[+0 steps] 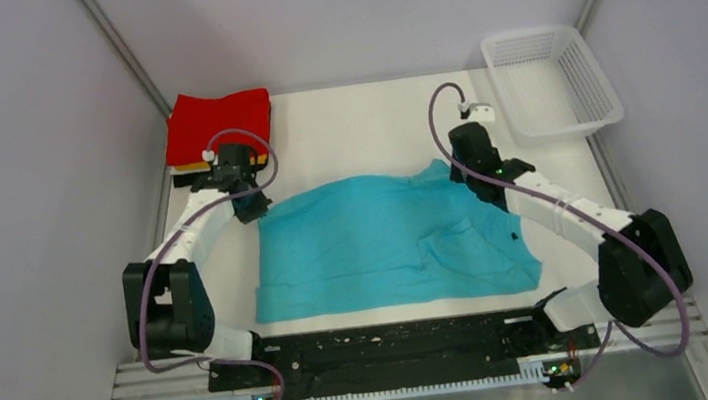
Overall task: Fold and stack the t-shirts
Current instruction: Fold the other side of the tshirt into a rectangle
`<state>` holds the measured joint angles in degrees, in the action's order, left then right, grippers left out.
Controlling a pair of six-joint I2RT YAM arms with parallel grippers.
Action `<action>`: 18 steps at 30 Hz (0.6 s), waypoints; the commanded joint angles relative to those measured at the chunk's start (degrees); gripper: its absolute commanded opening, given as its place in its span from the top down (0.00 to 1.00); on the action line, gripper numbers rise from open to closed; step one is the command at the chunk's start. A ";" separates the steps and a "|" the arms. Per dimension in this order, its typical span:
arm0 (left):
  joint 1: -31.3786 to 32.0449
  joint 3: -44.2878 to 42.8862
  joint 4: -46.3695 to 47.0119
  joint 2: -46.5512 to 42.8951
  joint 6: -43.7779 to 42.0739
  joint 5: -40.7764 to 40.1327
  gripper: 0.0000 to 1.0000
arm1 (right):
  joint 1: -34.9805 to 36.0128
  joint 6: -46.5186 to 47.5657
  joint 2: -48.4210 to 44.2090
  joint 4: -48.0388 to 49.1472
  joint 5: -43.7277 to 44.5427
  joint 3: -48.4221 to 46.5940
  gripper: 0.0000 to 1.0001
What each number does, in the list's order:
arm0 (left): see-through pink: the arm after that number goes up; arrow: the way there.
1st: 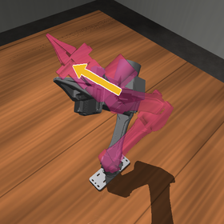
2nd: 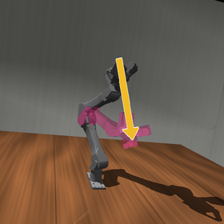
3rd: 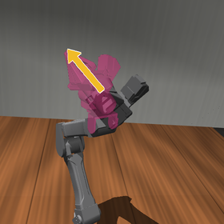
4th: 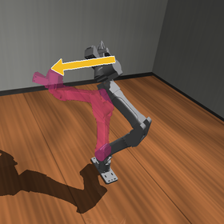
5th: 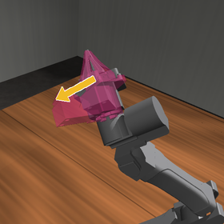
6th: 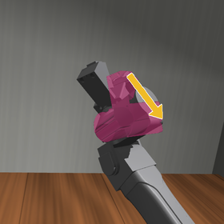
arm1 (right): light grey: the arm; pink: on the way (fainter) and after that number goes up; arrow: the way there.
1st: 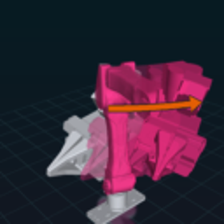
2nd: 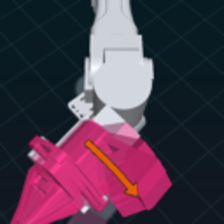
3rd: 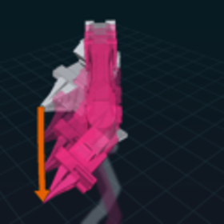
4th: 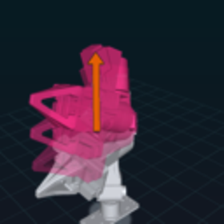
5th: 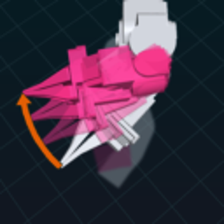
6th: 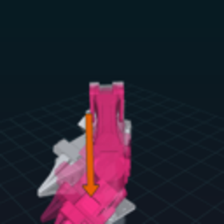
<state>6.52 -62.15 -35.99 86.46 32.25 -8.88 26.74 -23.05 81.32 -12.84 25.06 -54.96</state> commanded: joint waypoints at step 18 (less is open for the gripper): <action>0.24 14.41 0.75 -16.39 4.70 -10.76 1.00 | 8.34 -7.59 -35.94 -23.52 -2.29 16.15 1.00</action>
<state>6.55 -48.82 -35.29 72.84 35.83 -16.21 34.26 -28.51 49.91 -29.87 25.15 -40.60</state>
